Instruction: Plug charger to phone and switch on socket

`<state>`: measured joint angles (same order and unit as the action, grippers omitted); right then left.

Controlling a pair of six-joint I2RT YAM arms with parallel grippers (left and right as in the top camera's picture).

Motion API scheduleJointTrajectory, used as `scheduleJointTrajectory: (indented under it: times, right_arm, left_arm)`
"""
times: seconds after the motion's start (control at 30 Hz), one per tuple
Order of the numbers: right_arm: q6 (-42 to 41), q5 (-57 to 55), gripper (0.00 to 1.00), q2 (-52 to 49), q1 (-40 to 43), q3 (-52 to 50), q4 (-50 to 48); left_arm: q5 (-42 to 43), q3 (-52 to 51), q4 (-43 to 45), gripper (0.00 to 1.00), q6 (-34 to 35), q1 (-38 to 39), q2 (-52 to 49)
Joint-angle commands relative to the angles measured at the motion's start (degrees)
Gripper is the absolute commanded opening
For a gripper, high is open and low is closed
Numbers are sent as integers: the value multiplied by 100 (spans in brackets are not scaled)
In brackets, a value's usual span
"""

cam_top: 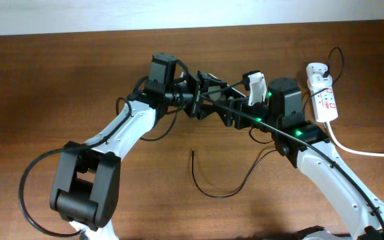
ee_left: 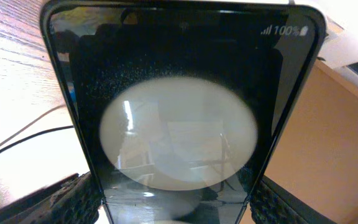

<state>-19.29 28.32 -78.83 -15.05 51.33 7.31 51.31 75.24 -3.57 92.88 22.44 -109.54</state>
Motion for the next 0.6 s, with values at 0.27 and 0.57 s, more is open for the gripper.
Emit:
scheduleJointTrajectory:
  times: [0.27,0.57]
  right_arm:
    - [35,11,47,-42,-37,70,-2]
    - [35,-35,21,-42,-35,70,-66]
  left_arm:
    - [35,90,59,0,101,2,-26]
    - [380,90,483,0,96,9,-26]
